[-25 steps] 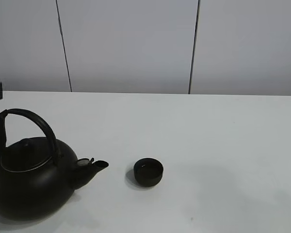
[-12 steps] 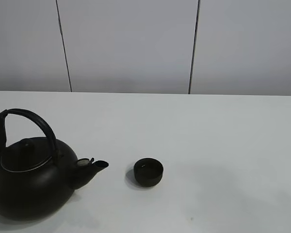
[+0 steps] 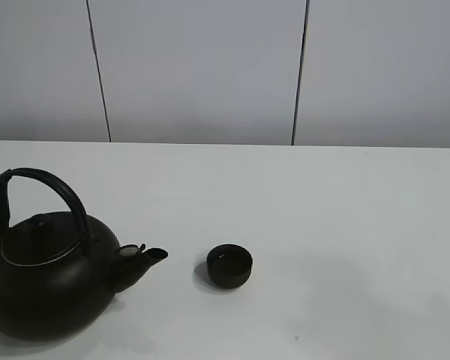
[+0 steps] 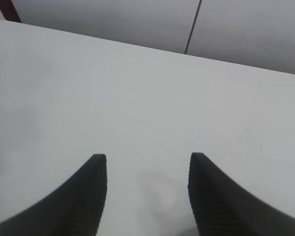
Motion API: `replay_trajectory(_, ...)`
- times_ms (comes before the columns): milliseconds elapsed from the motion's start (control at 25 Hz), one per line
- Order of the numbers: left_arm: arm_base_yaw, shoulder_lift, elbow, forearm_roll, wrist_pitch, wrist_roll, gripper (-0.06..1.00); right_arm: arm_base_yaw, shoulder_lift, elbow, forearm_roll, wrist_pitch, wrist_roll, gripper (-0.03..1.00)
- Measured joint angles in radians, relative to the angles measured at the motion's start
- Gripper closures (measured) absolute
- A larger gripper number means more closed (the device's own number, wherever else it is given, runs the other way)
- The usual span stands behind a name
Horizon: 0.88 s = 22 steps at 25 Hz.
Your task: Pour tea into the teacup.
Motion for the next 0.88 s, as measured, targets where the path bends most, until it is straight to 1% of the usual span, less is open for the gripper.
replay_trajectory(120,0.083,-0.059,-0.005,-0.003,0.029,0.058,0.57,0.0,0.0,0.0,0.0,0.0,0.0,0.41)
replay_trajectory(280,0.255,-0.084,-0.005,-0.005,0.07,0.156,0.57,0.0,0.0,0.0,0.0,-0.001,0.0,0.41)
replay_trajectory(360,0.339,-0.084,-0.005,-0.028,0.065,0.179,0.57,0.0,0.0,0.0,0.0,0.0,0.0,0.41)
replay_trajectory(480,0.423,-0.084,-0.005,-0.087,0.05,0.214,0.57,0.0,0.0,0.0,0.0,0.0,0.0,0.41)
replay_trajectory(560,0.452,-0.087,-0.005,-0.116,0.068,0.238,0.57,0.0,0.0,0.0,0.0,0.0,0.0,0.41)
replay_trajectory(680,0.461,-0.119,-0.005,-0.149,0.127,0.258,0.57,0.0,0.0,0.0,0.001,0.0,0.0,0.41)
replay_trajectory(880,0.461,-0.29,-0.007,-0.194,0.225,0.268,0.57,0.0,0.0,0.0,0.001,0.0,0.0,0.41)
